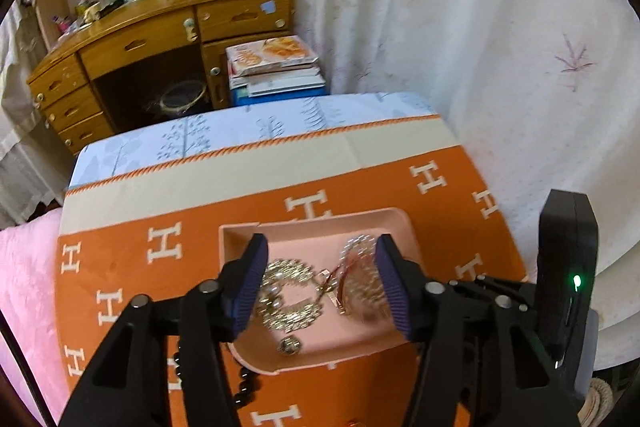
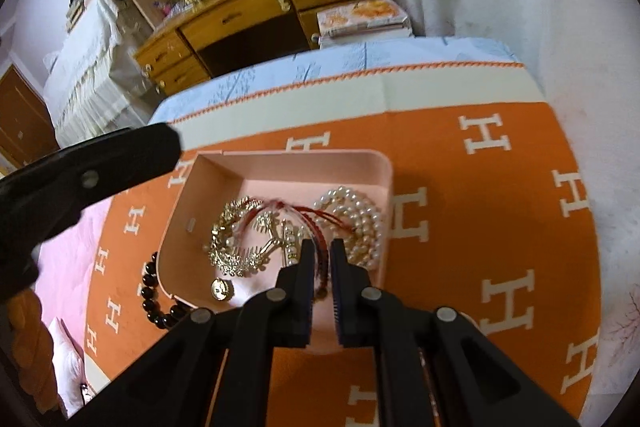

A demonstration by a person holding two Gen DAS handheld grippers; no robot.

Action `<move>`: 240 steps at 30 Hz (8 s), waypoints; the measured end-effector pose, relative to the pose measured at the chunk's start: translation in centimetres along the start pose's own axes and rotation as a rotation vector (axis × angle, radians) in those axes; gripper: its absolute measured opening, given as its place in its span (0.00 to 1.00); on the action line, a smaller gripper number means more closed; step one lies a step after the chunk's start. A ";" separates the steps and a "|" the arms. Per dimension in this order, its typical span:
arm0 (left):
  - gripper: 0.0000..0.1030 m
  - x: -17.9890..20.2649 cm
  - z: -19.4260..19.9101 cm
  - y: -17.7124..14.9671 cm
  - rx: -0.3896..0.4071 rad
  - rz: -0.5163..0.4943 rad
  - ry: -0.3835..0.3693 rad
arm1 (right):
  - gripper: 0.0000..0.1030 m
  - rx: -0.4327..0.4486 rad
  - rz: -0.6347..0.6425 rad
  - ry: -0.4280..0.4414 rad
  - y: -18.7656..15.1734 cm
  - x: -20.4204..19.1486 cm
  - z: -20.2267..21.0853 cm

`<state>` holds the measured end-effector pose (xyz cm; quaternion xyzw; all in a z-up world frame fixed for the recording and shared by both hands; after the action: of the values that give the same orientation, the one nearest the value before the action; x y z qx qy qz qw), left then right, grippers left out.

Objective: Organize jewelry

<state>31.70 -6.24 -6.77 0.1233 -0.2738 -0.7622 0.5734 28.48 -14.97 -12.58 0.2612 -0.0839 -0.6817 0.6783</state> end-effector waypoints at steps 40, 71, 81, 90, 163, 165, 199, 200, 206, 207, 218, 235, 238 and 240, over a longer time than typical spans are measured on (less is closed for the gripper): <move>0.64 -8.2 10.5 -14.5 -0.002 0.113 0.030 | 0.28 0.224 0.033 0.005 -6.7 0.0 15.2; 0.65 -14.1 -1.6 -16.6 -0.191 0.262 0.087 | 0.16 -0.017 -0.166 0.001 -6.1 7.1 3.4; 0.65 -14.0 -1.8 -16.4 -0.191 0.256 0.075 | 0.16 -0.056 -0.217 0.024 -6.2 7.3 2.1; 0.65 -14.2 -1.7 -16.4 -0.187 0.260 0.063 | 0.10 -0.064 -0.217 -0.010 -6.0 7.3 2.1; 0.12 -3.9 3.9 -3.0 0.103 0.131 -0.130 | 0.01 0.255 -0.042 0.022 -0.5 -0.8 9.1; 0.12 -3.8 0.5 -3.4 0.056 0.122 -0.096 | 0.02 0.249 -0.038 0.021 -0.4 -1.0 8.7; 0.91 -9.1 6.9 -10.5 0.192 0.244 0.226 | 0.03 0.025 -0.043 -0.008 0.9 -3.1 -1.0; 0.91 -9.2 6.9 -10.6 0.191 0.252 0.227 | 0.03 0.024 -0.041 -0.005 0.7 -3.2 -0.9; 0.91 -9.2 7.3 -12.1 0.183 0.281 0.224 | 0.11 0.043 -0.015 -0.001 -0.7 -3.8 0.9; 0.91 -9.1 7.4 -12.3 0.183 0.283 0.222 | 0.15 0.049 -0.012 -0.002 -0.9 -3.9 1.2; 0.91 -6.1 8.7 -14.5 0.179 0.228 0.213 | 0.29 0.157 0.027 0.009 -4.3 -3.9 7.5; 0.91 -1.1 7.3 -16.2 0.129 0.135 0.129 | 0.28 0.227 -0.126 -0.056 -9.4 5.2 12.7; 0.91 -0.5 6.2 -16.6 0.098 0.127 0.120 | 0.28 0.213 -0.173 -0.068 -9.7 7.4 12.3; 0.91 -0.1 5.6 -16.9 0.081 0.122 0.117 | 0.28 0.201 -0.201 -0.070 -10.0 8.5 11.9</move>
<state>15.31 -1.31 -11.66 0.1740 -0.2773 -0.7057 0.6283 14.61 -25.37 -9.23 0.3110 -0.1485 -0.7430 0.5737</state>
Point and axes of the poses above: each gripper's, at about its wrist camera, not at the fingertips, and z roughly against the way its jaws point, x to its right, y to its top, the point moved 6 cm from there along -z, roughly the way its jaws point, and after that the axes turned 1 degree about -y, right-handed, at the moved point
